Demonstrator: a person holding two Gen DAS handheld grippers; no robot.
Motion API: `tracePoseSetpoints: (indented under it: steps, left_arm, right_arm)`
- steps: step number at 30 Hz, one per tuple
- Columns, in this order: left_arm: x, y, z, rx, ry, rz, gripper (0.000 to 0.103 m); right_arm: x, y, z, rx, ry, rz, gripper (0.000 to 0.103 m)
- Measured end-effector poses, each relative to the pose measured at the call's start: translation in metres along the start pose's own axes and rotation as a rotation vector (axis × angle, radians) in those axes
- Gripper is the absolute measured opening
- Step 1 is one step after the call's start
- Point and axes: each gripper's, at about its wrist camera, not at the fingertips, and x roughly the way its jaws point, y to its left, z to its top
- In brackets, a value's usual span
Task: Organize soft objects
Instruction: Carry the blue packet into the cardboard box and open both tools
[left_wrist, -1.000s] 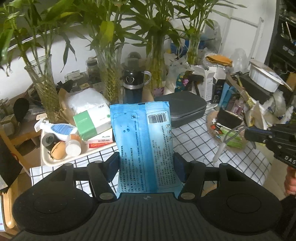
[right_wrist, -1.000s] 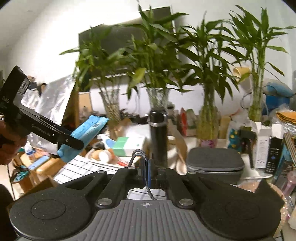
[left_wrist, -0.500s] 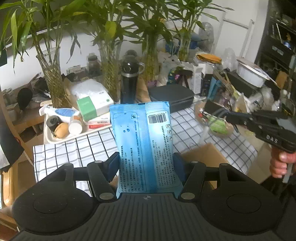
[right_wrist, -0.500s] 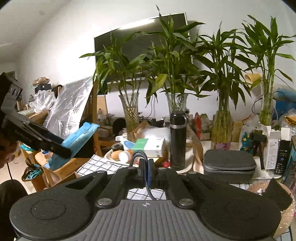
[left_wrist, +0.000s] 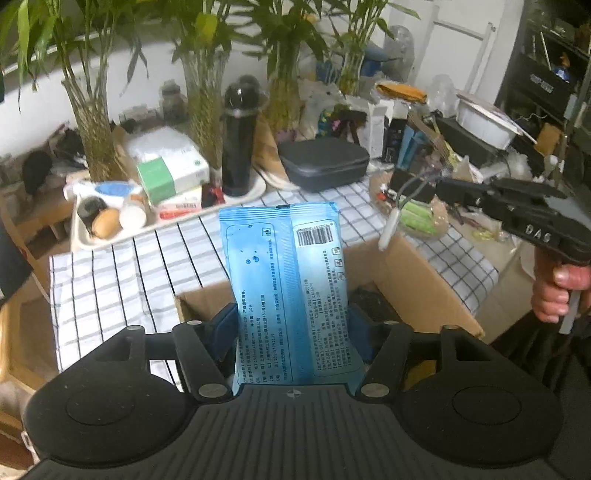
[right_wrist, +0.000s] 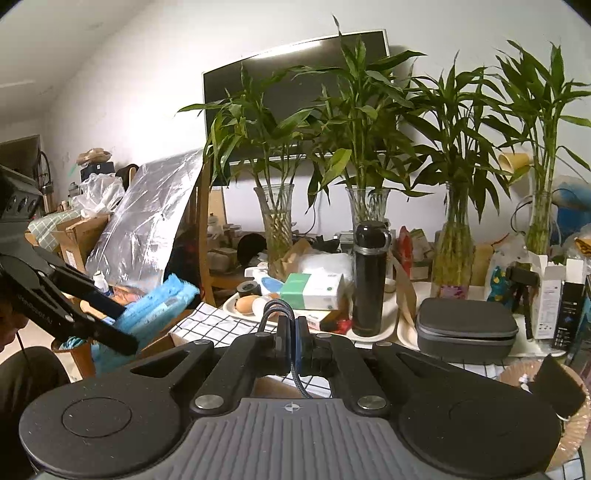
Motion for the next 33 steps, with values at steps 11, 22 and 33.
tracePoseSetpoints:
  steps: [11,22,33]
  left_arm:
    - [-0.008,0.012,-0.034,-0.087,-0.044,0.032,0.071]
    - [-0.030,0.009,-0.052,-0.060,-0.117,0.064,0.071]
    - [-0.029,0.017,-0.066,-0.043,-0.148,0.096,0.071]
  right_arm:
    - [-0.001,0.013,-0.009,-0.031,0.046,0.021,0.005]
    - [0.010,0.029,-0.014,-0.064,0.108,0.088,0.005]
    - [0.048,0.047,-0.023,-0.126,0.315,0.162,0.006]
